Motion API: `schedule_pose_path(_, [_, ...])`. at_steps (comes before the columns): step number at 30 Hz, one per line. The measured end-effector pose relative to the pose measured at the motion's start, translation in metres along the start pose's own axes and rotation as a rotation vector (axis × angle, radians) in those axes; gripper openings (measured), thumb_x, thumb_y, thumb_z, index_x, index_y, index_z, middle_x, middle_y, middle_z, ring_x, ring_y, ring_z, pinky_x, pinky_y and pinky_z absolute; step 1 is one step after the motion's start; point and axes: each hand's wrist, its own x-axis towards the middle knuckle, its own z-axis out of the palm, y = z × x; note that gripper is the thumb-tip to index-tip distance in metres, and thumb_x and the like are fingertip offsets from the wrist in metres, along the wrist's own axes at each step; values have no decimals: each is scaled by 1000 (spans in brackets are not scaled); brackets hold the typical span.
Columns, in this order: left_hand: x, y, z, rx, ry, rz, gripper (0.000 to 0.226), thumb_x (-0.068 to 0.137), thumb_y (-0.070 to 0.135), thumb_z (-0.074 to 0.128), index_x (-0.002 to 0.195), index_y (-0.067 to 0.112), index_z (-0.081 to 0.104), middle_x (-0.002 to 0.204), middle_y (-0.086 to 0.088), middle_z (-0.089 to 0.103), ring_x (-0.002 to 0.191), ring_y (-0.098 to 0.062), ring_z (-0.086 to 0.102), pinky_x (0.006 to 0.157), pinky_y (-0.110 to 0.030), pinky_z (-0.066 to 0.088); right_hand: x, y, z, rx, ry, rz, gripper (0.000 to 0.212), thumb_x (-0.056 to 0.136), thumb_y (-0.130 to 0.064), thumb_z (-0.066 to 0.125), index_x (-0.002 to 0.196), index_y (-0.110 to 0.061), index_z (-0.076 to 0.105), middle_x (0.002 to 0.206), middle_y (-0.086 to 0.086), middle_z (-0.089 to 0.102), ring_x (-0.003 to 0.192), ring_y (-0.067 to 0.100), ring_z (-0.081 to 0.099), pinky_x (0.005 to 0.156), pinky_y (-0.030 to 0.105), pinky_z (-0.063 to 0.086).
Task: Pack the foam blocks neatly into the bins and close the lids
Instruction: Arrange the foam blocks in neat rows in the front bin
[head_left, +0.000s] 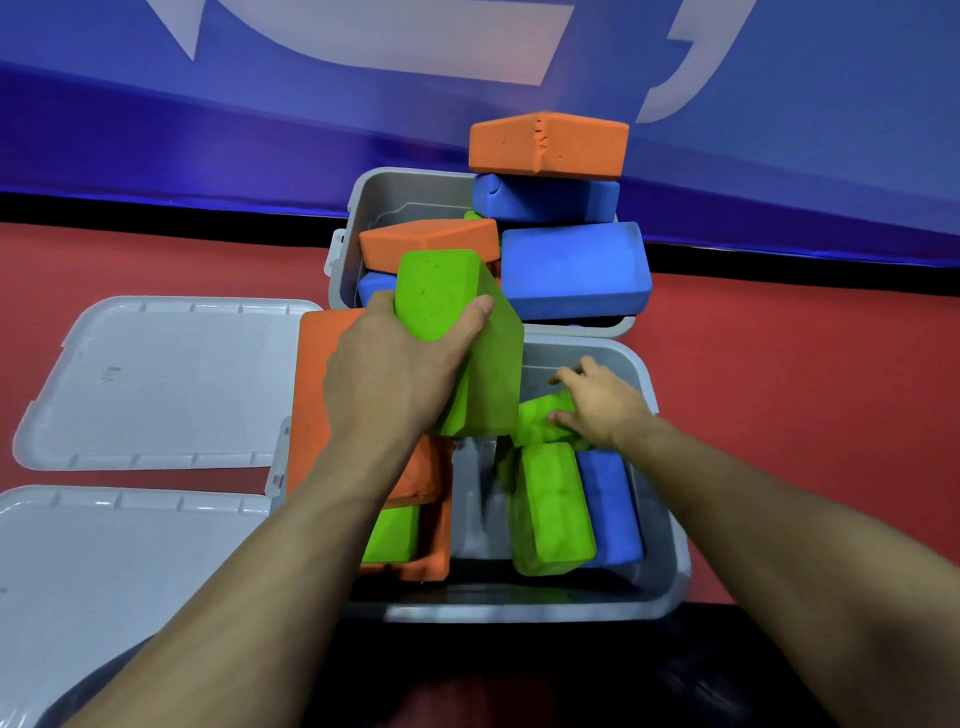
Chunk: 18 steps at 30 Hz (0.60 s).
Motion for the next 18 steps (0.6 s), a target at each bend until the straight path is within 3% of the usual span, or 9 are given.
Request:
schedule_pose_path(4, [6, -4, 3, -6, 14, -17, 76, 72, 91, 54, 109, 25, 62, 105, -2, 71, 101, -33, 64, 80, -42, 49, 39, 18, -1, -14, -215, -102, 75, 84, -53, 74, 148, -30, 43, 148, 2, 47, 133, 28, 47, 109, 42, 41])
schedule_pose_path(7, [8, -5, 6, -12, 13, -12, 71, 73, 89, 56, 104, 25, 60, 101, -2, 69, 99, -33, 63, 74, -39, 45, 51, 28, 11, 23, -361, -145, 85, 77, -48, 83, 149, -26, 44, 147, 3, 51, 133, 27, 49, 111, 40, 40])
schedule_pose_path(12, [11, -6, 9, 13, 12, -16, 73, 73, 90, 54, 102, 24, 62, 98, -3, 69, 96, -33, 62, 71, -37, 40, 58, 36, 27, 4, -315, -224, 91, 76, -43, 85, 152, -24, 40, 148, 5, 49, 137, 27, 43, 113, 35, 32])
schedule_pose_path(18, [10, -5, 15, 24, 6, -22, 73, 70, 93, 55, 96, 25, 63, 93, -1, 70, 93, -32, 65, 77, -41, 52, 62, 47, 26, 12, -159, -110, 92, 75, -57, 80, 153, -30, 37, 137, 6, 51, 126, 31, 47, 106, 41, 39])
